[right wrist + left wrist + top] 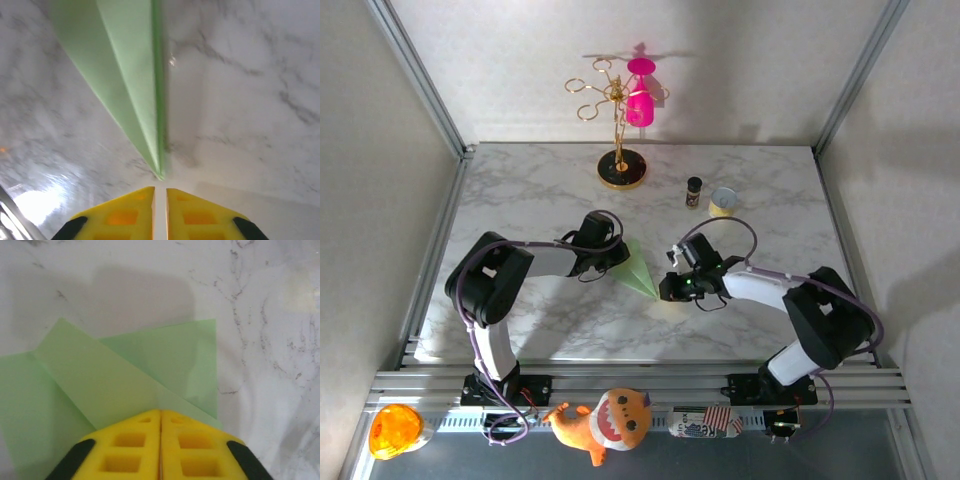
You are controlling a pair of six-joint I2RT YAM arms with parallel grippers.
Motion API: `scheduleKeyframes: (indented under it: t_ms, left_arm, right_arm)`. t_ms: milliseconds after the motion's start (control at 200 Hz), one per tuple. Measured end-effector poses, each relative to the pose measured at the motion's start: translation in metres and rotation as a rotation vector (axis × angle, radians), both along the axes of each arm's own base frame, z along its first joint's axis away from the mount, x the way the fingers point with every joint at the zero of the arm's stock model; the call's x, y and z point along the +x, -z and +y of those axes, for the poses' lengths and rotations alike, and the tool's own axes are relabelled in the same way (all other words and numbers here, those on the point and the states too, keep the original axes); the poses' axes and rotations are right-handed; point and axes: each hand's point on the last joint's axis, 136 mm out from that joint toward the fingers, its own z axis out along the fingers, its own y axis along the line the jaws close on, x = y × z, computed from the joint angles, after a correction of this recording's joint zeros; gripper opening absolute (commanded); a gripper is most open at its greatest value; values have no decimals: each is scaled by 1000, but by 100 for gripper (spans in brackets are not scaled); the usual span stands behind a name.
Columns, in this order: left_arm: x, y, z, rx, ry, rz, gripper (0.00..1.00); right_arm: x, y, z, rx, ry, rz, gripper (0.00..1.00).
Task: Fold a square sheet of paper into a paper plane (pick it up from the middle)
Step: Fourth fold the wing at the center of the table, then turn over the paper at the center of the table.
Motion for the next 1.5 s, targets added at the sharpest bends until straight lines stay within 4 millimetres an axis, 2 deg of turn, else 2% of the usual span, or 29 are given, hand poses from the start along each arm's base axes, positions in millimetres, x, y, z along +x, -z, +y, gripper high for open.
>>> scheduleKeyframes:
  t_ms: [90,190,285,361,426,586,836,1142,1387,1502]
  left_arm:
    - [4,-19,-4,-34,-6,-18,25]
    - [9,-54,-5,-87,-25,-78,34]
    - [12,-88,1,-147,-60,-143,42]
    - [8,-99,9,-184,-90,-161,46]
    - [2,-94,14,-200,-111,-146,48]
    - [-17,-56,21,-213,-162,-30,50]
    - [-19,-25,17,-241,-205,69,49]
    - [-15,-11,7,-273,-197,115,49]
    - [-11,-18,-5,-327,-153,106,37]
    - [-9,-25,-10,-350,-124,90,35]
  right_arm:
    - [16,-16,6,43,26,-65,26]
    - [34,-29,13,78,50,-114,29]
    - [49,-33,19,87,61,-144,32]
    - [58,-32,25,83,61,-152,33]
    - [64,-29,27,69,67,-156,34]
    - [71,-20,27,44,76,-152,35]
    - [74,-14,25,22,92,-149,36]
    - [80,2,26,-15,99,-124,34]
    - [81,10,27,-34,98,-104,24]
    - [80,19,25,-56,101,-82,20]
